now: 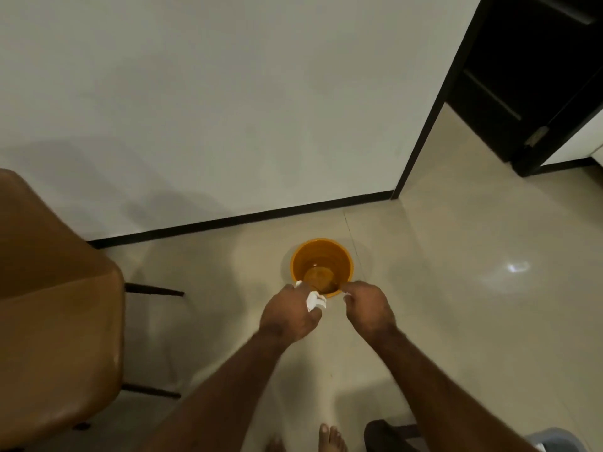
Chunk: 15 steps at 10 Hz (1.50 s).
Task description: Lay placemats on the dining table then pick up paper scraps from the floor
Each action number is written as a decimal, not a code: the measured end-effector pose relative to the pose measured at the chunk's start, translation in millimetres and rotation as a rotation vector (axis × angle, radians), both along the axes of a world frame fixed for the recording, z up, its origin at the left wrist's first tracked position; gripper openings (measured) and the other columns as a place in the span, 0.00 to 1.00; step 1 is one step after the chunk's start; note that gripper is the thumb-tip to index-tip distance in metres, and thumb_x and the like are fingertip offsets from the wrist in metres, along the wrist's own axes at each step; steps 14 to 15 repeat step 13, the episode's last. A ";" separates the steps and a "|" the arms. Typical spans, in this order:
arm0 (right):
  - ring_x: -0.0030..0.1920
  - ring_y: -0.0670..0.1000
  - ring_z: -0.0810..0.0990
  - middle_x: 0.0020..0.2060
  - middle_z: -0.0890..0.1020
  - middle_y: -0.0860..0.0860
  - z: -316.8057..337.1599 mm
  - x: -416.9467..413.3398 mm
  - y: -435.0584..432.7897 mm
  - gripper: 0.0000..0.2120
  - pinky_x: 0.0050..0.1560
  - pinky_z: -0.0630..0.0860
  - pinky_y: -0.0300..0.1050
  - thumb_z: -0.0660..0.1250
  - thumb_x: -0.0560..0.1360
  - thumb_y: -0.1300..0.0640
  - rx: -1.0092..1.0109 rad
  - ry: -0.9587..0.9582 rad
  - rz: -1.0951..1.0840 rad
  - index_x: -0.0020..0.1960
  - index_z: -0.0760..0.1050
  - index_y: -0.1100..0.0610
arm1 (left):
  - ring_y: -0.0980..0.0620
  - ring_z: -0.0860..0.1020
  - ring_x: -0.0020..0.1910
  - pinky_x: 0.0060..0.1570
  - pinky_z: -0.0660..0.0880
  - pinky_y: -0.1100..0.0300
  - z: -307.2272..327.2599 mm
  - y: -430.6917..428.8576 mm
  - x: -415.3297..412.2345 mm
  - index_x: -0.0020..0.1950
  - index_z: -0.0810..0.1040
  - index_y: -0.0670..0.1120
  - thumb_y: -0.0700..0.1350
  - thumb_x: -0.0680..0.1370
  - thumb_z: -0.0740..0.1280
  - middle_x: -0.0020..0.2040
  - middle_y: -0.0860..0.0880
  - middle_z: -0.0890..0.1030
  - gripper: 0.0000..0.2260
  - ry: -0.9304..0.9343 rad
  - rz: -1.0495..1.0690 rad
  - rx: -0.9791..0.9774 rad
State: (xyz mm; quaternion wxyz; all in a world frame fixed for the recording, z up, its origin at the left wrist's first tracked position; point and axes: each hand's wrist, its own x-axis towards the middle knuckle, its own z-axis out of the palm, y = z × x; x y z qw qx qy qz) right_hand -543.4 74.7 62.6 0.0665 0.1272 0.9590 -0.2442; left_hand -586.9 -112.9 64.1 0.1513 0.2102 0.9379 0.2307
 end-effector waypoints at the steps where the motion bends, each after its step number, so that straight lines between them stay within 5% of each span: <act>1: 0.44 0.52 0.81 0.44 0.84 0.50 -76.4 -45.6 9.8 0.10 0.43 0.71 0.39 0.64 0.75 0.63 -0.047 0.006 -0.031 0.49 0.81 0.52 | 0.42 0.80 0.48 0.43 0.71 0.56 -84.5 22.9 -51.2 0.60 0.77 0.47 0.61 0.74 0.62 0.50 0.43 0.81 0.23 -0.028 0.021 0.009; 5: 0.41 0.52 0.80 0.42 0.84 0.51 -293.5 -148.0 27.7 0.12 0.41 0.75 0.44 0.57 0.72 0.46 -0.205 -0.022 0.014 0.42 0.74 0.52 | 0.43 0.80 0.50 0.41 0.73 0.54 -327.2 84.0 -158.8 0.60 0.74 0.47 0.62 0.72 0.69 0.53 0.44 0.80 0.24 -0.197 0.133 0.079; 6: 0.43 0.53 0.82 0.44 0.84 0.51 -319.1 -160.6 30.8 0.11 0.46 0.80 0.49 0.62 0.76 0.48 -0.183 -0.063 0.002 0.47 0.78 0.54 | 0.42 0.80 0.51 0.42 0.77 0.51 -351.4 91.9 -171.1 0.62 0.73 0.49 0.57 0.73 0.73 0.55 0.44 0.79 0.22 -0.199 0.162 0.075; 7: 0.49 0.53 0.82 0.50 0.84 0.50 -352.5 -175.3 36.1 0.08 0.54 0.80 0.52 0.66 0.78 0.50 -0.159 -0.095 -0.013 0.55 0.78 0.52 | 0.39 0.78 0.60 0.54 0.79 0.48 -378.8 103.5 -188.7 0.71 0.69 0.49 0.53 0.71 0.78 0.65 0.41 0.75 0.33 -0.243 0.200 0.001; 9: 0.63 0.55 0.77 0.63 0.78 0.52 -377.3 -178.3 43.3 0.22 0.62 0.74 0.52 0.68 0.77 0.47 -0.184 -0.131 -0.003 0.68 0.71 0.52 | 0.37 0.67 0.74 0.69 0.71 0.43 -393.5 109.0 -203.2 0.80 0.61 0.54 0.53 0.67 0.82 0.77 0.42 0.66 0.47 -0.300 0.082 -0.099; 13: 0.63 0.56 0.76 0.63 0.78 0.52 -368.4 -176.6 50.9 0.18 0.63 0.75 0.55 0.64 0.79 0.47 -0.107 -0.109 0.014 0.67 0.71 0.51 | 0.38 0.76 0.67 0.66 0.75 0.44 -370.4 93.6 -199.9 0.76 0.69 0.44 0.38 0.77 0.71 0.69 0.40 0.77 0.28 -0.175 0.076 0.014; 15: 0.63 0.56 0.76 0.63 0.78 0.52 -368.4 -176.6 50.9 0.18 0.63 0.75 0.55 0.64 0.79 0.47 -0.107 -0.109 0.014 0.67 0.71 0.51 | 0.38 0.76 0.67 0.66 0.75 0.44 -370.4 93.6 -199.9 0.76 0.69 0.44 0.38 0.77 0.71 0.69 0.40 0.77 0.28 -0.175 0.076 0.014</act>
